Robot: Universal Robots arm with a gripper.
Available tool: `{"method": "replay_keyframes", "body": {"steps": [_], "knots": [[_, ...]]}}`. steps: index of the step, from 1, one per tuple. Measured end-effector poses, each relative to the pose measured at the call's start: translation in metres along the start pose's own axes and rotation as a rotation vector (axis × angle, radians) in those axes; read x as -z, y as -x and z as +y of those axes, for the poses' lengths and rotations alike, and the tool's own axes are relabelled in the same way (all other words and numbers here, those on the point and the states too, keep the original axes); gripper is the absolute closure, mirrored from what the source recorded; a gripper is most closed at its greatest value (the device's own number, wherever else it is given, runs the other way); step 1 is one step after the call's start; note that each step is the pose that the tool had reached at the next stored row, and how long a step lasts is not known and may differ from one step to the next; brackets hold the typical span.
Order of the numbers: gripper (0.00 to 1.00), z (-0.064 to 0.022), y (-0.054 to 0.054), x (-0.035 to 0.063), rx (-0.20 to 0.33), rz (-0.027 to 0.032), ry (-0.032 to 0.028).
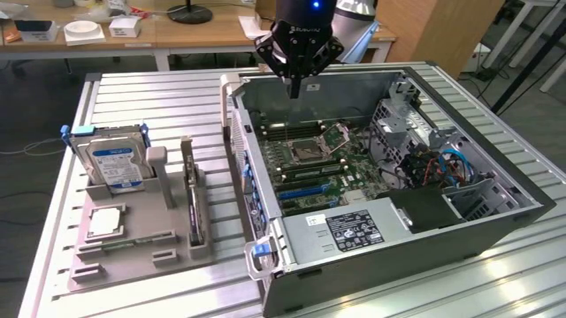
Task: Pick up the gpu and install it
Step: 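Reach for the gpu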
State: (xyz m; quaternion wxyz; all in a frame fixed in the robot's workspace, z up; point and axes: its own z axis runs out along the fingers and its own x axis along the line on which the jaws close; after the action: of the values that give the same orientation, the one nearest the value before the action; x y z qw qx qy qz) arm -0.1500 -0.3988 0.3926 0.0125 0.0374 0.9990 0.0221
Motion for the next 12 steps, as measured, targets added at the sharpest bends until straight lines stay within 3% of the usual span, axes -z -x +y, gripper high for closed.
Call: {"method": "replay_keyframes", "body": {"steps": [12], "knots": [[0.89,-0.0005,-0.0067,0.0000,0.000,0.0000,0.0000]]}}
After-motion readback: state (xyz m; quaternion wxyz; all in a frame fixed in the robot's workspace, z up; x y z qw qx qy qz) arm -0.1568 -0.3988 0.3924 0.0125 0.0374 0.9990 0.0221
